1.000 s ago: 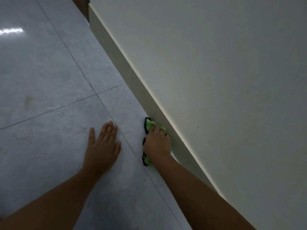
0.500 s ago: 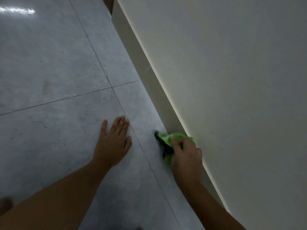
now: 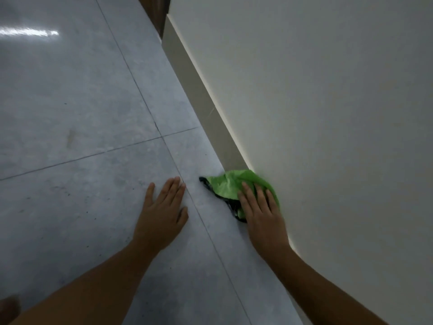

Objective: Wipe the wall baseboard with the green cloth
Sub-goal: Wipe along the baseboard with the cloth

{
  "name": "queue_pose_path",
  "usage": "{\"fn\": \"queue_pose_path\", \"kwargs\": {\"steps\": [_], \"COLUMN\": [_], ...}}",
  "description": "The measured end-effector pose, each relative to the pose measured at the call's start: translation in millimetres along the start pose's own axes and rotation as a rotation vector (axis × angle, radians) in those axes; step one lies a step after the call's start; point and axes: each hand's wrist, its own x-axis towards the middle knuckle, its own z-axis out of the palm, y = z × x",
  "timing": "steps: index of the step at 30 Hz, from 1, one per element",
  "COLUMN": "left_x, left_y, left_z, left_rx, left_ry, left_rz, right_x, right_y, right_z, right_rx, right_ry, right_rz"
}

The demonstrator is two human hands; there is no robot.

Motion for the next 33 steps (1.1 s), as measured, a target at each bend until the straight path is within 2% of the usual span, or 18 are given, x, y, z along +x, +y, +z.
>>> {"fn": "queue_pose_path", "kwargs": {"steps": [2, 4, 7, 11, 14, 17, 20, 22, 25, 26, 27, 28, 29, 30, 31, 32, 33], "left_x": [4.8, 9.8, 7.1, 5.9, 10.2, 7.3, 11.9, 14.4, 3.6, 1.2, 0.3, 2.2, 4.9, 5.2, 5.5, 1.5, -8.2], "left_y": [1.0, -1.1, -1.0, 2.9, -2.9, -8.9, -8.3, -10.9, -10.4, -4.6, 5.4, 17.5, 29.3, 39.8, 51.1, 62.5, 75.5], "left_z": [-2.7, -6.1, -6.1, -4.0, -6.0, -3.4, -3.4, -3.4, -0.2, 0.3, -0.7, -3.3, -5.1, -6.4, -6.8, -5.1, 2.5], "left_rx": [-0.012, -0.014, -0.003, -0.021, 0.005, 0.026, 0.017, 0.019, 0.020, 0.012, 0.001, -0.010, -0.019, -0.022, -0.024, -0.025, -0.022], "left_ry": [0.014, 0.024, 0.022, 0.024, 0.034, 0.026, 0.024, 0.017, -0.022, -0.034, -0.035, -0.023, 0.000, 0.031, 0.067, 0.090, 0.097], "left_rz": [-0.001, -0.018, -0.035, -0.035, -0.042, -0.038, -0.015, -0.017, -0.027, -0.049, -0.082, -0.112, -0.124, -0.121, -0.100, -0.076, -0.056], "right_x": [-57.9, -104.2, -125.7, -43.8, 65.4, 105.7, 66.9, -3.7, -134.1, -162.8, -193.3, -210.6, -210.2, -212.9, -199.5, -178.4, -166.6], "right_y": [5.2, 6.0, 7.1, -3.3, -29.8, -54.2, -49.6, -36.7, -28.7, -25.8, -23.6, -18.3, -9.9, -10.7, -8.6, -11.7, -21.6], "right_z": [9.7, 15.3, 19.6, 14.2, -9.2, -8.7, 9.8, 23.0, 22.9, 35.6, 54.3, 83.2, 102.2, 103.0, 94.0, 77.0, 65.5], "right_rx": [-0.008, 0.004, 0.041, 0.040, 0.047, 0.037, 0.087, 0.172, 0.218, 0.250, 0.343, 0.444, 0.399, 0.300, 0.183, 0.338, 0.528], "right_ry": [0.001, -0.071, -0.132, -0.020, -0.035, -0.041, -0.099, -0.154, -0.429, -0.471, -0.403, -0.127, 0.021, 0.009, -0.108, -0.133, -0.202], "right_rz": [0.037, 0.078, 0.085, 0.005, 0.023, 0.024, 0.069, 0.039, 0.157, 0.201, 0.324, 0.440, 0.623, 0.590, 0.507, 0.361, 0.312]}}
